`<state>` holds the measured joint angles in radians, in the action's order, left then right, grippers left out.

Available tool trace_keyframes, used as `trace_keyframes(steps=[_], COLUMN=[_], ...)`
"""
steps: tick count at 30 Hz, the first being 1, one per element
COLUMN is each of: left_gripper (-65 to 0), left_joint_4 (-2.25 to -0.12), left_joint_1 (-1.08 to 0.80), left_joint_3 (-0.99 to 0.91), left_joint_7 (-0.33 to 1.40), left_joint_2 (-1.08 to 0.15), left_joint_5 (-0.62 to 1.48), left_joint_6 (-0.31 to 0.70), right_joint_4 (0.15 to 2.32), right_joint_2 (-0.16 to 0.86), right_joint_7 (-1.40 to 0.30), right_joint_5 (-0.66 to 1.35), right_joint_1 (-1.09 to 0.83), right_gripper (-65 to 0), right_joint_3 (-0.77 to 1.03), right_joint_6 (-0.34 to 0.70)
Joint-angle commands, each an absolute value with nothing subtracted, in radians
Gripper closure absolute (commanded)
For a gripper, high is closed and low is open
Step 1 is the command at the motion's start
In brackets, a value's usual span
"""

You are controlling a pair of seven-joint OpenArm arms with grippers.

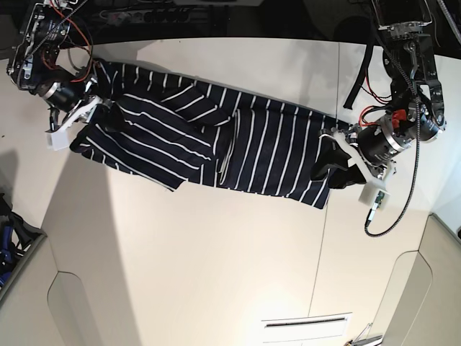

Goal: Fold the T-shirt properly

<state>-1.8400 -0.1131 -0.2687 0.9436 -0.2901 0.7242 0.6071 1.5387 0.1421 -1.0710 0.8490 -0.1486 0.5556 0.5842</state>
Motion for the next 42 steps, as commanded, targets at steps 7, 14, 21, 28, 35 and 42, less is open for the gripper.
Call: trace_keyframes(steps=[7, 14, 21, 28, 35, 42], left_gripper=[-31.6, -31.6, -31.6, -31.6, -31.6, -31.6], left_joint_4=[-1.860, -1.860, -1.860, -1.859, -1.859, -1.859], left_joint_1=[-0.102, -0.187, -0.274, -0.311, -0.316, -0.316], left_joint_3=[-0.315, -0.313, -0.313, -0.311, -0.258, -0.150], left_joint_7=[1.013, 0.985, 0.962, 0.962, 0.953, 0.953], left_joint_2=[-0.297, -0.296, -0.265, -0.220, -0.213, -0.213], left_joint_5=[0.731, 0.755, 0.810, 0.810, 0.811, 0.810], left_joint_6=[0.614, 0.614, 0.614, 0.617, 0.617, 0.617], right_joint_4=[1.555, 1.555, 1.556, 1.586, 1.671, 1.657], right_joint_2=[0.295, 0.434, 0.434, 0.332, 0.160, 0.062], right_joint_7=[-1.055, -1.100, -1.123, -1.126, -1.117, -1.057], right_joint_5=[0.887, 0.912, 0.919, 0.842, 0.712, 0.482], right_joint_1=[-0.097, 0.022, 0.163, 0.216, 0.216, 0.216], right_gripper=[0.0, 0.0, 0.0, 0.0, 0.0, 0.0], right_joint_3=[0.682, 0.707, 0.647, 0.472, 0.302, 0.080], right_joint_6=[0.591, 0.590, 0.591, 0.587, 0.572, 0.572])
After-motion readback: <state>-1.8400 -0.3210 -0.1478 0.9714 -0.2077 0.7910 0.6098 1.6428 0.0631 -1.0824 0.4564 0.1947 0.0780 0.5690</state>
